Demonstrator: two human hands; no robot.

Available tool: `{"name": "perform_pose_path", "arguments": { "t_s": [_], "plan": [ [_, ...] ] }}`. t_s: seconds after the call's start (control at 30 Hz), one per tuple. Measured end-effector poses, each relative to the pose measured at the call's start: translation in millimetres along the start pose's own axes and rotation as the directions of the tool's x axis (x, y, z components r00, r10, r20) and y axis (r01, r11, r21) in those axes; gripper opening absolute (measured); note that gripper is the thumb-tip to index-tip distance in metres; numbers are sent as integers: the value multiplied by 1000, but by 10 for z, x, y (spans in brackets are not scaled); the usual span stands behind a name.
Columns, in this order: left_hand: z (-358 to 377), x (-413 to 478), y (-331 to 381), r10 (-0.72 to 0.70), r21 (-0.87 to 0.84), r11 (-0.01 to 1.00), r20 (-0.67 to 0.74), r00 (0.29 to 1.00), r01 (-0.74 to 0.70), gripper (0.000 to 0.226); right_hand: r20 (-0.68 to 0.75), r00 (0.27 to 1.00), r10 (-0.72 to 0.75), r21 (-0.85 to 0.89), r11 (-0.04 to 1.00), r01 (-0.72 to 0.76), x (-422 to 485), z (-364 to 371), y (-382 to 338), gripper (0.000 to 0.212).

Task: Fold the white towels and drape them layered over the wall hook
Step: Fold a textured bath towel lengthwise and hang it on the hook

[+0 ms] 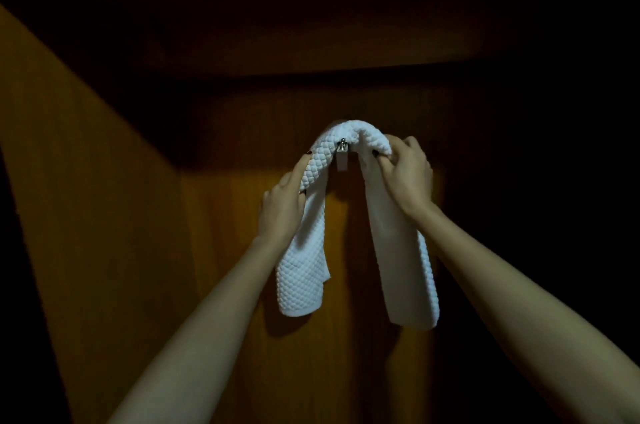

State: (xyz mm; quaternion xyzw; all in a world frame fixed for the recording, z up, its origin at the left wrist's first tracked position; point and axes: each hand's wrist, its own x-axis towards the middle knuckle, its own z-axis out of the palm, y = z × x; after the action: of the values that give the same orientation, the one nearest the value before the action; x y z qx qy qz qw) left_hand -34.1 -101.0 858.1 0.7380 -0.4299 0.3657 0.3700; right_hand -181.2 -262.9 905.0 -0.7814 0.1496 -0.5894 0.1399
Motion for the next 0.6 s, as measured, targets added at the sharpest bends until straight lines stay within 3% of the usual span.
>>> {"name": "perform_pose_path", "arguments": {
  "t_s": [0.1,0.2,0.3,0.37,0.47,0.6],
  "plan": [
    [139,-165,30,-24,-82,996,30,999,26,75,60,998,7,4,1000,-7,-182,75,36,33],
    [258,-313,48,-95,-143,983,131,987,114,89,133,989,69,-6,998,-69,-350,130,91,53],
    [382,-463,16,-157,-177,965,206,966,194,93,238,968,77,126,986,-110,-550,157,148,69],
    [464,-555,26,-172,-148,967,217,961,207,79,296,951,84,190,971,-145,-726,183,207,75],
    [536,-644,107,-208,-199,948,210,955,250,40,369,923,109,169,969,-182,-973,242,293,70],
    [466,-709,214,-205,-308,910,249,947,278,50,388,911,141,170,960,-221,-1073,202,321,67]
  ]
}}
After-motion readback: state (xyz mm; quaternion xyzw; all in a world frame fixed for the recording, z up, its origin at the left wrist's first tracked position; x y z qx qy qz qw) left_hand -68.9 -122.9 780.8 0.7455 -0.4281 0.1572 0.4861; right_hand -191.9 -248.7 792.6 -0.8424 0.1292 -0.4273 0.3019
